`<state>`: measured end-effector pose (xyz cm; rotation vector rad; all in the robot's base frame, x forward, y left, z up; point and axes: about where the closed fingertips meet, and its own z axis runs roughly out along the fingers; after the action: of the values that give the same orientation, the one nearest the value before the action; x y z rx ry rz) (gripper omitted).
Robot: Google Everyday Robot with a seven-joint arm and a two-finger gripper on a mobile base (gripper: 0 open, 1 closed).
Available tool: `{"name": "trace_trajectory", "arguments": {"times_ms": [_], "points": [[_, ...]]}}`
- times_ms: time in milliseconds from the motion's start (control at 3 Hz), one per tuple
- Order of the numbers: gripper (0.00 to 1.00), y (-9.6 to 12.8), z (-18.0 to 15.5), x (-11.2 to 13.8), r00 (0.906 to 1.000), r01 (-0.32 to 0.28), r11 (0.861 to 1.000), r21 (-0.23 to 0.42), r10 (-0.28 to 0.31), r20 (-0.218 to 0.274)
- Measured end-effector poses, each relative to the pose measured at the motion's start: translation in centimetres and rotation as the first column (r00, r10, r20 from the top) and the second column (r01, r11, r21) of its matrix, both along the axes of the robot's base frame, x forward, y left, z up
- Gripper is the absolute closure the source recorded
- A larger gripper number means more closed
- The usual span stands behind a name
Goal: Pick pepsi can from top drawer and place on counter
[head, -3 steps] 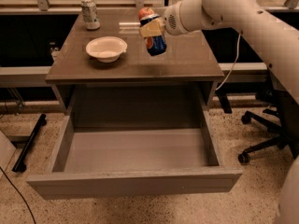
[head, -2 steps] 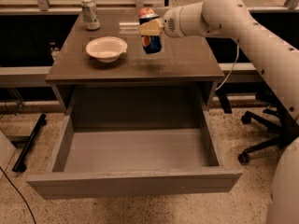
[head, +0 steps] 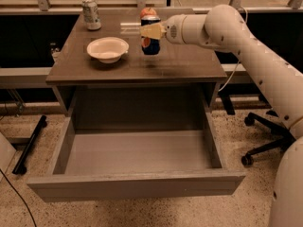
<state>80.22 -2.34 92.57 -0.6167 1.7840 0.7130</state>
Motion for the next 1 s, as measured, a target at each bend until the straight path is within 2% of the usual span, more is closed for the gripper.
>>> {"name": "trace_trajectory", "arguments": {"times_ms": [333,667,1000], "points": [[0.59,-0.1,-1.3,0.6,0.9999,0.016,1.000,0.021,-0.016,0.003],[0.28,-0.1,-2.5,0.8,0.9995,0.031,0.999,0.027,-0.031,-0.001],[0.04,0.2,-2.6,0.8,0.9997,0.026,0.999,0.027,-0.026,-0.003]]}}
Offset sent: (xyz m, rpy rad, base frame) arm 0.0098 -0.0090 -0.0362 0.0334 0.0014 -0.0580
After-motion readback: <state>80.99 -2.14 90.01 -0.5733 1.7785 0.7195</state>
